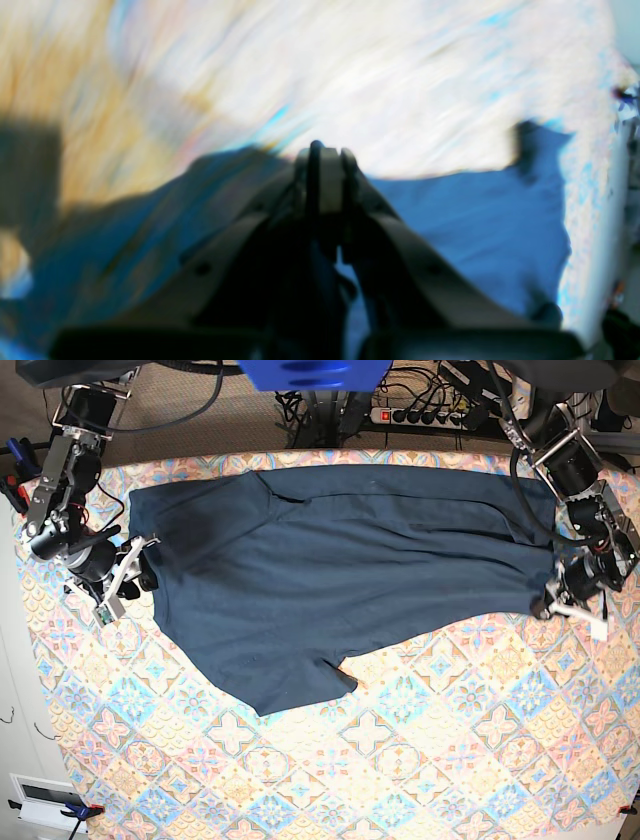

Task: Layout the t-shirt on the table in an organized manner, then fold the t-shirt properly
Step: 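Pull the shirt side with the left gripper to smooth the body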

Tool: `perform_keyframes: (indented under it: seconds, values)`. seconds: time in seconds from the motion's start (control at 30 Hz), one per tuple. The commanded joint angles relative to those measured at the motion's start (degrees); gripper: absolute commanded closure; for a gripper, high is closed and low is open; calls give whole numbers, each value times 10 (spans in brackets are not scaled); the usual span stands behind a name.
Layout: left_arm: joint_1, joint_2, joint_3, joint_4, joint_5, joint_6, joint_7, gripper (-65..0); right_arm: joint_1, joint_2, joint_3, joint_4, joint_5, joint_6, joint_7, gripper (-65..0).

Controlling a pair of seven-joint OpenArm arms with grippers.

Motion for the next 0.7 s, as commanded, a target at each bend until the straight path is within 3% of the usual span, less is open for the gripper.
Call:
perform_keyframes:
  seconds: [0.0,0.17,0.27,0.33,0.5,0.6,0.67]
  values:
    - [-24,-3,6,33,-12,-6,-8,0,8,10,3,8,8,1,11,-207]
    - [-45,7,67,86,-11,-5,-44,0,9,10,-30,8,8,1,14,-207]
    - [-45,5,108,103,22,-5,-92,0,9,10,-43,8,8,1,14,-207]
    - [-45,5,118,103,50,-5,-95,0,10,10,-43,7,6,1,14,-208]
    - [-29,4,114,100,102,-5,-98,-6,48,10,-44,7,-63,1,13,-210]
    - [-11,4,81,99,124,-1,-130,-82,56,10,-44,7,-89,1,13,-210]
    - [-3,5,58,91,144,35,-158,-164,73,10,-48,7,-92,1,13,-210]
